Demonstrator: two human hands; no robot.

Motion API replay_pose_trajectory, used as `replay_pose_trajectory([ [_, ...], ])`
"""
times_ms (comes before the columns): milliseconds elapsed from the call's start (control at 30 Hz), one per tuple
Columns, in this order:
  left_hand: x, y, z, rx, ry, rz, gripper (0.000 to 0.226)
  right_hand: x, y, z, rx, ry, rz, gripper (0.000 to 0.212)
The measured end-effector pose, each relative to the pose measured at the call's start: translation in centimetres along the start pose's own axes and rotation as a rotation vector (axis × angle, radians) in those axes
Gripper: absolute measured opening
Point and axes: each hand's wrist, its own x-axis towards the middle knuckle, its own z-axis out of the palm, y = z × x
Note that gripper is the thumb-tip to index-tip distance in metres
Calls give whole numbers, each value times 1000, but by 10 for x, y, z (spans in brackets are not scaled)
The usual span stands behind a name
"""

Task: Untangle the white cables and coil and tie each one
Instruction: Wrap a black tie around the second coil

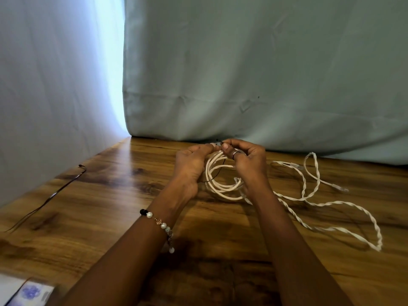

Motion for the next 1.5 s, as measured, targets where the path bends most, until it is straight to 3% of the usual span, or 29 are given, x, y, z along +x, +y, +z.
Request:
replay_pose_trajectory([
  [233,1,1,1,-10,30,11,20,0,2,1,-15,-20,6,8],
  [1500,0,2,-4,0,-8,-39,18,-2,2,0,-52,-36,22,9],
])
